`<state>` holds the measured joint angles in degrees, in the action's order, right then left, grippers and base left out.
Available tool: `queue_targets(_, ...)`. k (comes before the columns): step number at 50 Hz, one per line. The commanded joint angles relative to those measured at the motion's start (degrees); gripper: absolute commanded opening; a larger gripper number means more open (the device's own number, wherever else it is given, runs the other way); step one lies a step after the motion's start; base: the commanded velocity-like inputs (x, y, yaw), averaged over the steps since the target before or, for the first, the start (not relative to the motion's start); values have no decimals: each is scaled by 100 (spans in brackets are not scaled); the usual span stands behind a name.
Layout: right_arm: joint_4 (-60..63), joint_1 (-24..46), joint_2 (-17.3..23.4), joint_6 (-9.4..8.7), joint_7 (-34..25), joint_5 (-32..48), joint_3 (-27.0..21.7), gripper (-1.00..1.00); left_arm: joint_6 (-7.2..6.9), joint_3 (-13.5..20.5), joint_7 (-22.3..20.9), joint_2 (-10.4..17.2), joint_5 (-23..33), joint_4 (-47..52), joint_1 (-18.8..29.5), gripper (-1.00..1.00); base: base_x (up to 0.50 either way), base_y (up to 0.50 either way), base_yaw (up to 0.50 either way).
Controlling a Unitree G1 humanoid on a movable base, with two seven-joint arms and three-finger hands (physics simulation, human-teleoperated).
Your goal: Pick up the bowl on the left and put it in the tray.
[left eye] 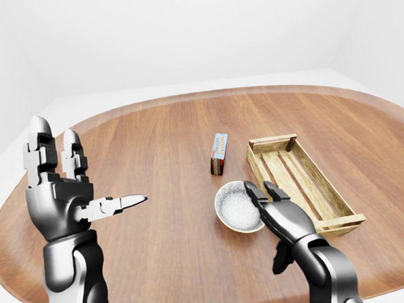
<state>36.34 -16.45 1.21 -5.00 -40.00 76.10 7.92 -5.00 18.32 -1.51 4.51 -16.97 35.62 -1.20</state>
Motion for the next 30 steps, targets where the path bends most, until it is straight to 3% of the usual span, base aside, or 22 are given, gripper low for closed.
queue_targets(1,-298,63,9,0,0,-28,13,100,0,30,15,5,-28,69,-7,100,0,0,0)
queue_targets(30,-1037,441,80,0,0,82,-96,100,0,8,-1,-5,-6,38,-27,100,0,0,0)
